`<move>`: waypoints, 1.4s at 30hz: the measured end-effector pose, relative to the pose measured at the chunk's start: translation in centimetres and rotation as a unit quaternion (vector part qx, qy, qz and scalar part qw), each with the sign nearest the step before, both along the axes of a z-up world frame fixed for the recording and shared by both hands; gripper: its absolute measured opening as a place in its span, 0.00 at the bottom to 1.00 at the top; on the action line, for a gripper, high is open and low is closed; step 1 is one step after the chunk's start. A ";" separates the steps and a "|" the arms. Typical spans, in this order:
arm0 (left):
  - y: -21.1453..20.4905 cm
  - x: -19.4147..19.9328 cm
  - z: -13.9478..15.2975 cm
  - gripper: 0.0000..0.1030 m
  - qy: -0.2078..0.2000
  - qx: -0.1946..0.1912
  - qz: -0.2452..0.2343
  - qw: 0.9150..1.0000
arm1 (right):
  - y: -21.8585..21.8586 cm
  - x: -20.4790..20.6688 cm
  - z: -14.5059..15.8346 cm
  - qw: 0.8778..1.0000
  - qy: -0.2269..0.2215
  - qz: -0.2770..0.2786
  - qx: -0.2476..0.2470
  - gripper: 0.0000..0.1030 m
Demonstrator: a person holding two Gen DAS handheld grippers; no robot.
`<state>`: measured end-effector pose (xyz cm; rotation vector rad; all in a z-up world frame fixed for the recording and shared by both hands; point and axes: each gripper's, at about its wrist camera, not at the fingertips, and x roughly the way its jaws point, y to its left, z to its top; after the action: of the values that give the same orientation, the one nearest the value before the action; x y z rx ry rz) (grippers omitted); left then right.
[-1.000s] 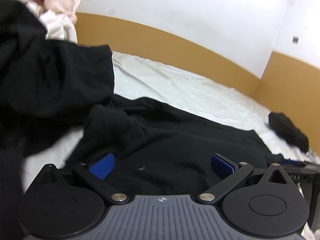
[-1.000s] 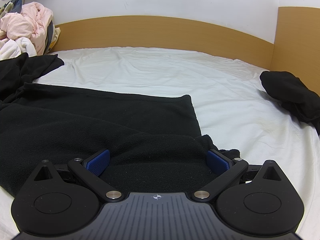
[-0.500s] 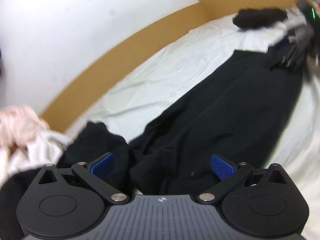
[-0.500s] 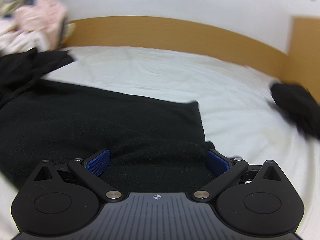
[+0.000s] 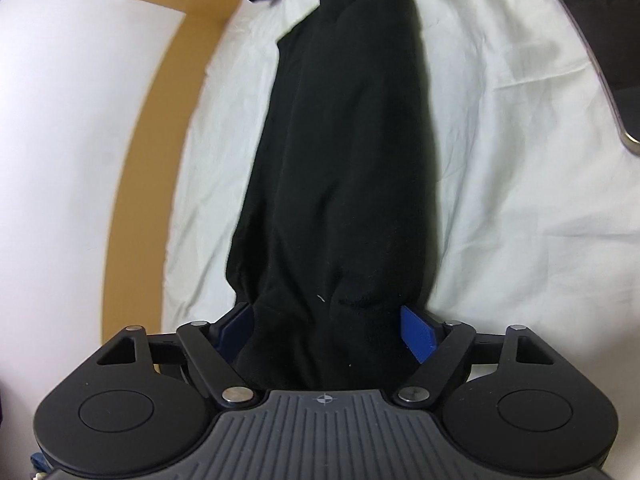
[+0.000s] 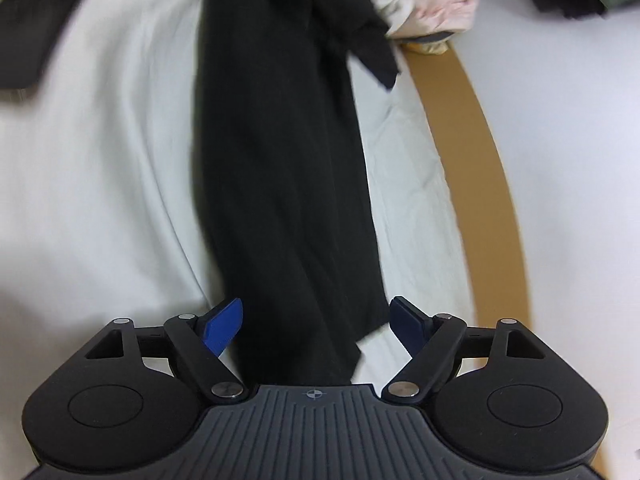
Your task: Fold clothes
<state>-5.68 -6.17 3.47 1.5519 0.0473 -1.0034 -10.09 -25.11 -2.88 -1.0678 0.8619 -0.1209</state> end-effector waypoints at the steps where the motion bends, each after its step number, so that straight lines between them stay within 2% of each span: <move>1: 0.1 -0.1 -0.3 0.68 -0.016 0.022 -0.011 1.000 | -0.1 0.3 -0.5 1.000 0.011 0.006 -0.007 0.79; 2: 0.2 -0.2 -0.5 0.68 -0.034 0.044 -0.022 0.998 | 0.0 0.5 -1.2 0.999 0.022 0.013 -0.022 0.79; 4: 0.2 -0.1 -0.4 0.66 -0.043 0.057 -0.020 0.997 | 0.2 1.0 -2.4 0.998 0.037 0.020 -0.055 0.79; 5: 0.1 0.0 -0.4 0.66 -0.042 0.061 -0.017 0.997 | 0.3 1.1 -3.0 0.997 0.036 0.024 -0.069 0.79; 8: 0.8 -0.8 -1.3 0.63 -0.078 0.115 -0.049 0.989 | 0.3 0.9 -3.9 0.992 0.023 0.040 -0.114 0.79; 11: 0.3 -0.6 -0.6 0.63 -0.082 0.116 -0.043 0.989 | -0.1 1.2 -3.7 0.991 0.025 0.035 -0.127 0.80; 14: 0.0 -0.6 -1.9 0.64 -0.085 0.130 -0.042 0.987 | -0.2 1.8 -3.7 0.990 0.019 0.035 -0.135 0.79; 16: 0.1 -0.6 -2.9 0.50 -0.079 0.126 -0.044 0.988 | -0.3 2.4 -3.6 0.990 0.012 0.032 -0.134 0.79; 17: 0.0 -0.7 -3.1 0.48 -0.078 0.117 -0.038 0.989 | -0.3 2.7 -3.6 0.991 0.009 0.029 -0.130 0.79; 18: -0.1 -0.8 -3.3 0.43 -0.077 0.108 -0.031 0.991 | -0.4 2.9 -3.5 0.992 0.006 0.026 -0.127 0.76; 20: -0.4 -0.6 -3.7 0.26 -0.061 0.094 -0.013 0.994 | -0.6 3.4 -3.3 0.993 -0.006 0.019 -0.119 0.72; 21: -0.4 -0.7 -4.0 0.15 -0.057 0.094 -0.009 0.994 | -0.7 3.7 -3.2 0.993 -0.012 0.015 -0.115 0.71; 23: -0.4 -0.6 -3.2 0.13 -0.037 0.085 0.001 0.996 | -0.7 4.3 -3.3 0.993 -0.008 0.012 -0.113 0.53; 24: -0.5 -0.6 -2.8 0.11 -0.027 0.080 0.006 0.996 | -0.7 4.5 -3.5 0.993 0.003 0.013 -0.114 0.35; 25: -0.5 -0.5 -2.4 0.10 -0.017 0.075 0.011 0.997 | -0.6 4.5 -3.6 0.993 0.008 0.019 -0.116 0.32; 29: -0.9 0.5 2.2 0.09 0.040 0.012 0.047 0.998 | -1.0 4.7 0.0 0.998 -0.030 -0.004 -0.054 0.27; 36: -0.8 0.5 8.3 0.08 0.087 -0.047 0.030 0.995 | -1.9 6.0 8.7 0.998 -0.059 -0.027 0.005 0.26; 39: -1.0 2.9 11.1 0.08 0.113 -0.065 0.036 0.991 | -3.2 6.9 12.4 0.997 -0.052 -0.043 0.048 0.26; 42: -2.0 5.7 12.6 0.08 0.168 -0.079 0.065 0.980 | -5.0 9.2 14.7 0.992 -0.032 -0.061 0.102 0.26</move>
<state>0.00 -8.16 16.03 1.2077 0.2948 -1.1267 -0.94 -30.12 11.82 -0.8160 0.8622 -0.1646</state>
